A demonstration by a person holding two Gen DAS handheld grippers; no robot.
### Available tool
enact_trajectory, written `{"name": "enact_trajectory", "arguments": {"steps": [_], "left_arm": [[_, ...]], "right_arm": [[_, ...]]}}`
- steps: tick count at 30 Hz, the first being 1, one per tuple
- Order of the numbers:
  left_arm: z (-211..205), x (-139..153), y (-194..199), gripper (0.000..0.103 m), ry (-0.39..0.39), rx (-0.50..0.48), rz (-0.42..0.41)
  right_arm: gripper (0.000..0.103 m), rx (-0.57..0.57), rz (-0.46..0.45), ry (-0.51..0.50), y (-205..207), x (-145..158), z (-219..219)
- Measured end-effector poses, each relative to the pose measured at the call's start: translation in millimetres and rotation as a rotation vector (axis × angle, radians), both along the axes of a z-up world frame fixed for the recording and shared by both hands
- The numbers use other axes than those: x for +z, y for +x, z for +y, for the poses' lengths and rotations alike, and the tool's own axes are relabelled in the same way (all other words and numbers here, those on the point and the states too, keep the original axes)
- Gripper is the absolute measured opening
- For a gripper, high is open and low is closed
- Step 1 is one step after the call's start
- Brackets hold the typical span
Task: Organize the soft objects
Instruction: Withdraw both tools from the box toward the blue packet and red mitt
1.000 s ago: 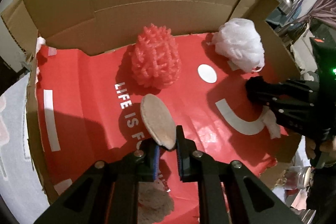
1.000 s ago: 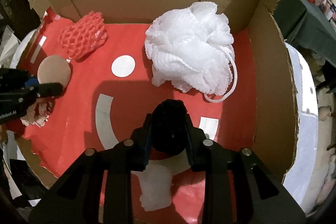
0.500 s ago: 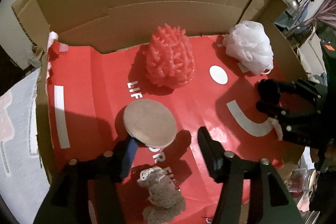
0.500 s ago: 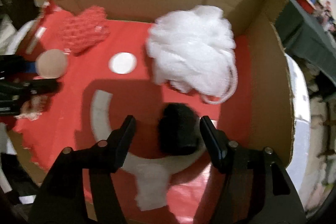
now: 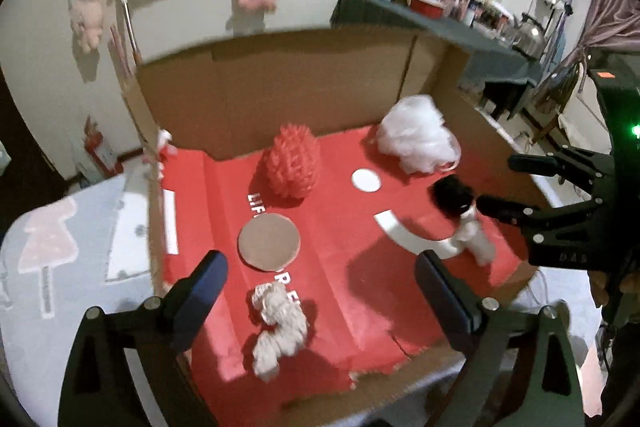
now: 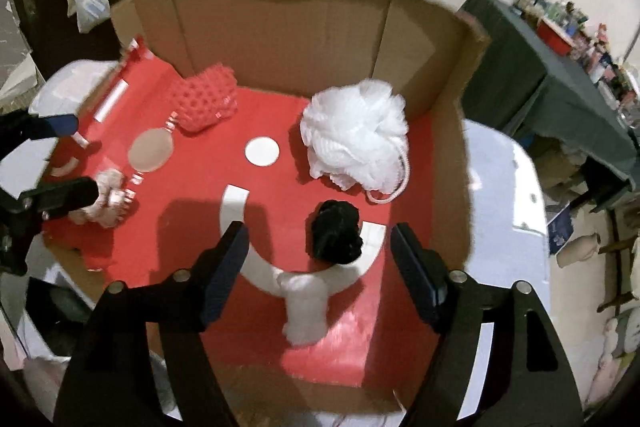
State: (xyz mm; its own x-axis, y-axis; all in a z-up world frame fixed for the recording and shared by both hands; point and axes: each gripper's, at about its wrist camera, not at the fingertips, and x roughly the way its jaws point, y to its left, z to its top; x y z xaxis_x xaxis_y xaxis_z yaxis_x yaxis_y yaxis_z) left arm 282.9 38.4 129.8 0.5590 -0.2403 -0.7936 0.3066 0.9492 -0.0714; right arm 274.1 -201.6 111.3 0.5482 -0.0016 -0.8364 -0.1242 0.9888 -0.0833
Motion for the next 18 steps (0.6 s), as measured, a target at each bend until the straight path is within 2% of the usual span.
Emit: {"name": "enact_trajectory", "arguments": {"steps": [6,9,12,15,18], "left_arm": [[-7,28,-51,0.102,-0.024,0.022,-0.143],[-7,43,-82,0.103,-0.036,0.033,-0.223],[-3,56,-114,0.103,-0.066,0.071,-0.31],[1,59,-140,0.103,-0.082,0.112,-0.364],[4,58,-162,0.103,-0.088,0.134,-0.402]], "right_arm": [[0.077,-0.019,-0.118,0.063,-31,46,-2],[0.077,-0.02,-0.188,0.066,-61,63,-1],[0.078,-0.012,-0.242,0.077,-90,75,2],[0.078,-0.011,-0.307,0.058,-123,84,6],[0.083,-0.033,-0.378,0.048,-156,87,10]]}}
